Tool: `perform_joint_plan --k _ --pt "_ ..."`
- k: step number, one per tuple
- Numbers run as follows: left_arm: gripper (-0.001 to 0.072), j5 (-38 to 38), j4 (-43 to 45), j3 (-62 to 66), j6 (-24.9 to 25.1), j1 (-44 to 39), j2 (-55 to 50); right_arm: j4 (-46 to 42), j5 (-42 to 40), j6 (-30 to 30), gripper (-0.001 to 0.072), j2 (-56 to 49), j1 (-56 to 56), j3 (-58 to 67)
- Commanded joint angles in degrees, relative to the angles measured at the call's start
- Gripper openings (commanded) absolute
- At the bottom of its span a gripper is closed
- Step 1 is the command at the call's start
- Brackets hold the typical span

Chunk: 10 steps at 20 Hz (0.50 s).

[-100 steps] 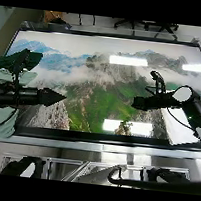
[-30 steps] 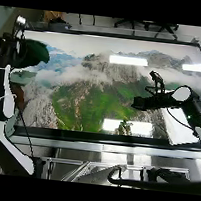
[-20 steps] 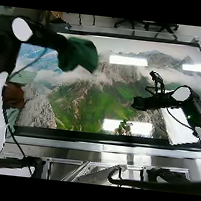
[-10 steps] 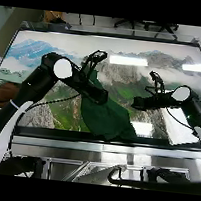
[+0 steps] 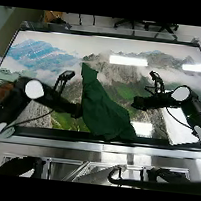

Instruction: Fold the shirts.

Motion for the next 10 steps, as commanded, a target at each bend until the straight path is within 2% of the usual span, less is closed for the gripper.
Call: perform_joint_plan --k 1,3,5,6,7,9,10 --pt "0.071 17.2 -16.7 -22.1 5.7 3.8 6.5 0.8 -1.4 0.0 0.0017 -1.0 0.0 0.0" --pt "0.0711 24.7 -27.8 -29.7 11.5 3.7 6.6 -0.4 0.8 -1.6 0.0025 -2.3 0.0 0.0" --pt "0.0711 27.0 -34.4 -33.5 16.3 1.9 4.3 -3.6 3.7 -1.9 0.0052 -2.9 0.0 0.0" --pt "0.0711 28.1 -35.7 -34.1 17.5 0.4 2.8 -6.6 5.0 -0.8 0.0266 -2.9 -0.1 0.0" --pt "0.0711 29.3 -36.3 -34.1 17.5 -1.5 0.9 -11.7 6.3 1.2 0.0406 -2.8 -0.2 0.0" --pt "0.071 32.6 -36.6 -32.6 17.6 -5.3 -3.3 -20.4 10.0 5.4 0.04 -2.8 -1.8 0.0" --pt "0.071 33.6 -36.6 -31.3 17.9 -6.8 -5.7 -20.7 12.1 5.4 0.0401 -2.9 -3.0 -0.1"
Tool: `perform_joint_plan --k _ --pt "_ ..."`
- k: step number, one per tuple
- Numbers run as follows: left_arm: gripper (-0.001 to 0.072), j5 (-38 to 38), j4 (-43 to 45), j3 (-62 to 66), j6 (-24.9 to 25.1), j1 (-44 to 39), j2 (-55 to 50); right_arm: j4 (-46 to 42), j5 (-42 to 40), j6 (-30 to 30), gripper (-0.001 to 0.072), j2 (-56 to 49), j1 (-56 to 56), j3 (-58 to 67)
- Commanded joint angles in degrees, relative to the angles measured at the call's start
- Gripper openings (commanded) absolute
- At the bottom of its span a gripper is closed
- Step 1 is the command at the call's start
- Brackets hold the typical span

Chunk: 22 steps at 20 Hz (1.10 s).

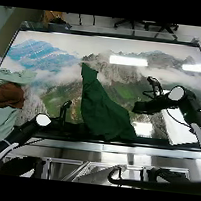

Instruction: Fold the shirts.

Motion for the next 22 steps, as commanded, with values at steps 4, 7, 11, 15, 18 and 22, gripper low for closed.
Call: perform_joint_plan --k 4,7,11,15,18,22 --pt "0.071 3.7 -3.9 6.4 5.0 -7.5 -12.5 -2.2 6.3 -1.5 0.0402 -0.3 -2.4 -6.8" --pt "0.071 1.1 -3.5 9.4 5.6 -6.7 -14.4 2.1 1.4 -6.4 0.0403 -0.6 -2.4 -14.6" --pt "0.0278 0.1 -3.5 9.6 7.0 -4.3 -13.1 10.7 -0.5 -12.2 0.0402 -3.4 -2.4 -16.9" --pt "0.0223 0.3 -3.5 9.6 7.0 -3.8 -11.1 20.3 -0.4 -18.5 0.023 -7.9 -2.4 -16.9" --pt "0.0018 0.2 -3.4 9.6 8.0 -3.7 -9.0 22.8 -0.2 -21.3 0.0016 -9.2 -2.4 -16.6" --pt "0.0017 -4.7 0.7 10.9 7.6 4.2 -0.2 19.1 3.2 -20.5 0.0016 -8.3 -7.2 -7.5"
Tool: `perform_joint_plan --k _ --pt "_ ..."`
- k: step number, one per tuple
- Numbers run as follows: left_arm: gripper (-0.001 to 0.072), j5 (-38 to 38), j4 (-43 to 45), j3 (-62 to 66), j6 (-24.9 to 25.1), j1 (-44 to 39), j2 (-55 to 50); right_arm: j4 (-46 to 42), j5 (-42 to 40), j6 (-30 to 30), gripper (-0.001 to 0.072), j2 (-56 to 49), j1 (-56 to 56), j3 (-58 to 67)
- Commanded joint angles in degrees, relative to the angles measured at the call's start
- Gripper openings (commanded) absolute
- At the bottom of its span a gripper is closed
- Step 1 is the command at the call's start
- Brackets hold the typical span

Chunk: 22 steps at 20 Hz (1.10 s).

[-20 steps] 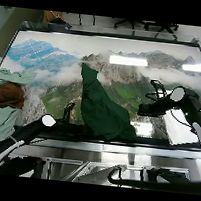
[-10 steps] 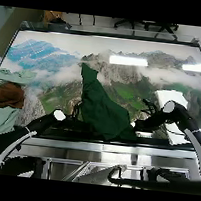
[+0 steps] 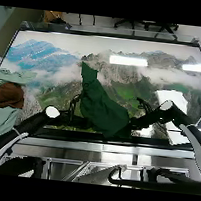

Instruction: Fold the shirts.

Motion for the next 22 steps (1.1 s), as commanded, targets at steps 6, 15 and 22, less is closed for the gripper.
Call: perform_joint_plan --k 6,15,22 --pt "0.0017 -18.3 4.5 21.6 -2.9 24.7 21.6 7.3 3.6 -0.6 0.0015 7.8 -10.6 36.9" --pt "0.0018 -20.2 4.5 51.3 -7.0 26.6 31.3 9.6 -4.0 -9.4 0.0015 24.1 -10.5 56.2" --pt "0.0018 -28.6 10.7 57.1 -9.4 30.7 21.6 6.6 -3.2 -8.9 0.0015 17.2 -11.1 56.0"
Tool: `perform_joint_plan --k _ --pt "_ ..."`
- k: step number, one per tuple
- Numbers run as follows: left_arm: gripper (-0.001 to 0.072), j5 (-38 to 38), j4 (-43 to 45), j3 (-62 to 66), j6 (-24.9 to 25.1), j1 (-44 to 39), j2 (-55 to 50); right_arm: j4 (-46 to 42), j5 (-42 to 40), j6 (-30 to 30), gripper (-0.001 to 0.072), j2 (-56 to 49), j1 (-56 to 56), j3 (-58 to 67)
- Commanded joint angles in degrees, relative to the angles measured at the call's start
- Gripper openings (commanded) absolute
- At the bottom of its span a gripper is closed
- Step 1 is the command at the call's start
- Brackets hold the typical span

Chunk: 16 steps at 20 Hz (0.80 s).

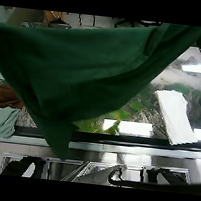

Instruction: Fold the shirts.

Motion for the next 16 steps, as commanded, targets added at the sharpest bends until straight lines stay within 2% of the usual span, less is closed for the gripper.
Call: perform_joint_plan --k 1,5,9,10,11,12,13,16 --pt "0.0018 -4.8 2.1 -0.2 -0.7 1.6 -7.8 -0.7 3.2 0.4 0.0015 -7.3 -0.1 0.3" --pt "0.0017 -2.8 2.1 -10.2 5.1 1.6 -23.0 -0.7 6.9 1.3 0.0016 -24.0 1.4 -1.1" --pt "0.0023 5.5 2.0 -15.3 11.7 1.7 -43.3 -0.7 4.9 2.0 0.0017 -44.8 3.3 -3.1" --pt "0.0229 6.0 2.0 -13.8 12.6 2.2 -48.1 -0.7 3.3 3.9 0.0025 -49.1 3.3 -3.1" --pt "0.0715 4.3 2.0 -10.6 12.7 3.0 -52.7 -0.7 1.9 5.9 0.0082 -52.3 2.9 -3.0" --pt "0.068 1.6 2.0 -6.8 12.2 4.2 -56.3 -0.7 1.6 6.7 0.0202 -54.4 2.3 -2.8" --pt "0.068 -1.8 2.1 -3.3 11.5 5.5 -58.6 -0.7 1.8 7.2 0.0245 -55.1 1.7 -2.7" --pt "0.065 -13.2 2.8 3.4 8.4 9.9 -60.0 -0.8 6.2 7.2 0.0247 -52.4 -1.7 -2.5"
